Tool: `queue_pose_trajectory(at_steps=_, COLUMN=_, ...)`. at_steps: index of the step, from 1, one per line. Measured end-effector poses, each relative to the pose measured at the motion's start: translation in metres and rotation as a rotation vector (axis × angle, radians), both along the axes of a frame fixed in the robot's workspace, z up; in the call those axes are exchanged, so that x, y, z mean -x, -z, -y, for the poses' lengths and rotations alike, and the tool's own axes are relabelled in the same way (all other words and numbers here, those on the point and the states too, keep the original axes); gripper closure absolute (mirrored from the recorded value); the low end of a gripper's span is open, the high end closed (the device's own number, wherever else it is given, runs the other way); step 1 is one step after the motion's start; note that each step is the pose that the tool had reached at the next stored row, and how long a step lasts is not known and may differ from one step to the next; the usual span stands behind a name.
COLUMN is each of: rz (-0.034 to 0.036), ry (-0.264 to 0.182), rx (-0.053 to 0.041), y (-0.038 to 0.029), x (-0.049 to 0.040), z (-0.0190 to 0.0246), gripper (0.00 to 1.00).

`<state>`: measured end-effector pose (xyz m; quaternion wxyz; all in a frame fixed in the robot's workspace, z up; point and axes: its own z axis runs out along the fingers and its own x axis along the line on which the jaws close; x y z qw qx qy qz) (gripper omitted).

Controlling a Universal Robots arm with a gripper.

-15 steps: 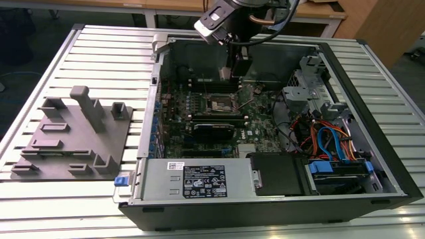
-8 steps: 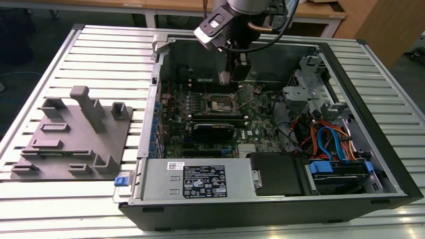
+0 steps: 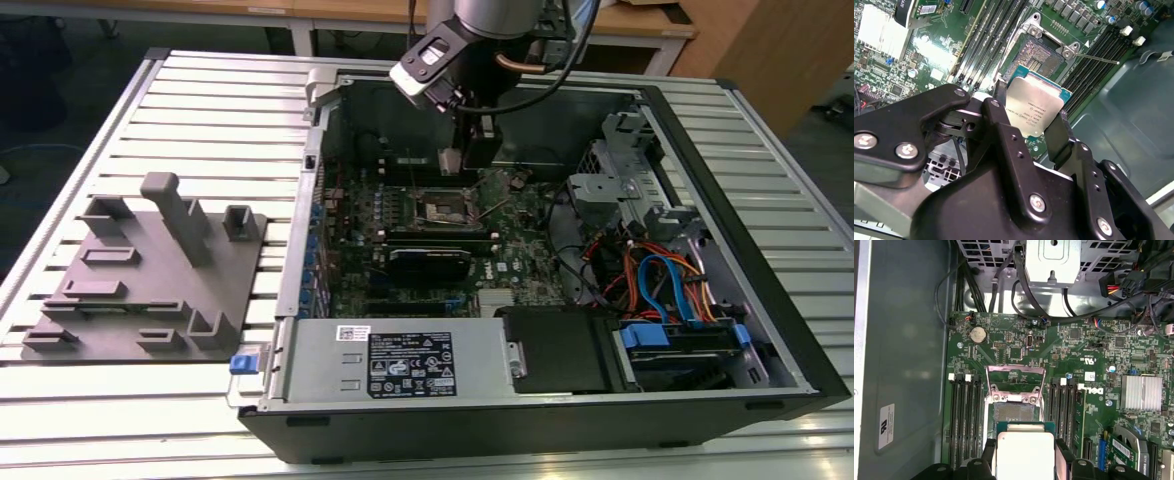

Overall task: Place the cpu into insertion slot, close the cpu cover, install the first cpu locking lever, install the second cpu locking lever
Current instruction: 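Place the cpu into insertion slot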

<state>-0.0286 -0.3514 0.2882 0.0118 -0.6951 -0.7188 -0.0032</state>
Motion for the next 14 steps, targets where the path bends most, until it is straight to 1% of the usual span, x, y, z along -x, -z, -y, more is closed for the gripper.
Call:
queue_pose_trajectory(at_steps=5, rz=0.0000, ry=0.000, rx=0.0000, y=0.0002, x=0.0000, z=0.0000, gripper=0.46)
queue_pose_trajectory(at_steps=6, rz=0.0000, ry=0.000, rx=0.0000, y=0.0034, x=0.0000, z=0.0000, gripper=0.46)
queue_pose_trajectory(at_steps=7, rz=0.0000, ry=0.000, rx=-0.0004, y=0.0051, x=0.0000, z=0.0000, gripper=0.46)
queue_pose_trajectory(at_steps=14, rz=-0.0001, ry=0.000, rx=-0.0005, y=0.0060, x=0.0000, z=0.0000, gripper=0.46)
